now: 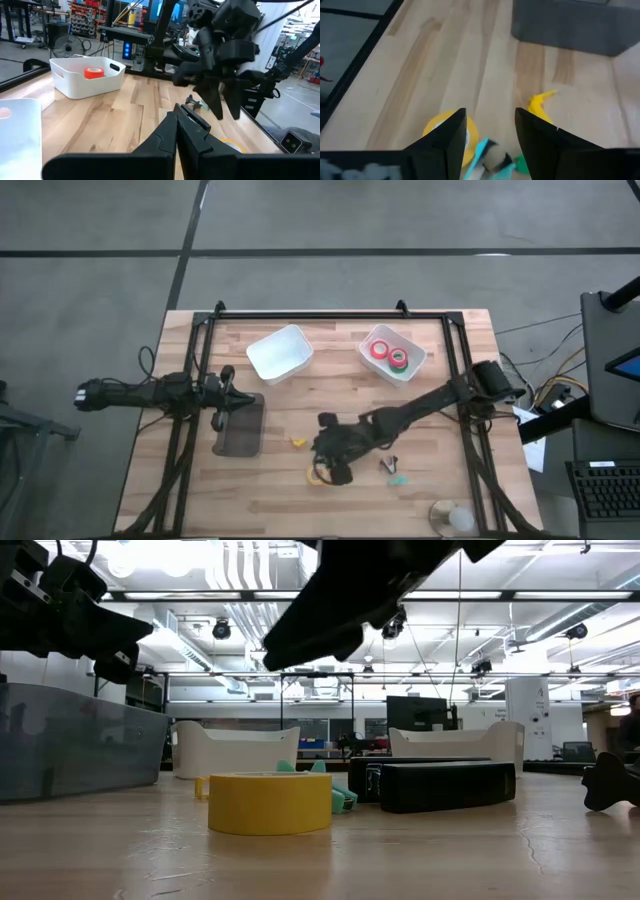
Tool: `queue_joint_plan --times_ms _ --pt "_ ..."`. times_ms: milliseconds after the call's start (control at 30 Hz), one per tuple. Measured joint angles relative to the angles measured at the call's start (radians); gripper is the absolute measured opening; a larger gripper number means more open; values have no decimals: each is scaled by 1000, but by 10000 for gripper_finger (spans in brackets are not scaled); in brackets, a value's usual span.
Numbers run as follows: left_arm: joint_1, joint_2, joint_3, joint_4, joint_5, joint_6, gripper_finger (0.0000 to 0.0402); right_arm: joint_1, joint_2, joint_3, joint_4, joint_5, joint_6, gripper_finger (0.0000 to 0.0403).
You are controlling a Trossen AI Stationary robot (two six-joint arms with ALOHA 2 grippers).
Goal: Pick and place Stapler, Stapler remover, tape
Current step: Put the yellow tape into the right white bin
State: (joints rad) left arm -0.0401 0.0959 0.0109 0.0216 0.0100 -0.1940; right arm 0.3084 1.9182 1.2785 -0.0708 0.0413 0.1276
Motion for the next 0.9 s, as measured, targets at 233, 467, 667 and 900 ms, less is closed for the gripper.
queue_joint_plan --times_ms 233,467,667,900 --pt "0 0 0 0 0 0 12 -1 149 120 -57 -86 -28 176" --pt "0 0 0 0 0 0 12 -1 227 236 -231 -98 -90 166" --pt "0 0 0 0 0 0 12 -1 253 255 -240 -102 -136 155" --pt "0 0 0 0 0 0 12 -1 256 251 -240 -102 -172 139"
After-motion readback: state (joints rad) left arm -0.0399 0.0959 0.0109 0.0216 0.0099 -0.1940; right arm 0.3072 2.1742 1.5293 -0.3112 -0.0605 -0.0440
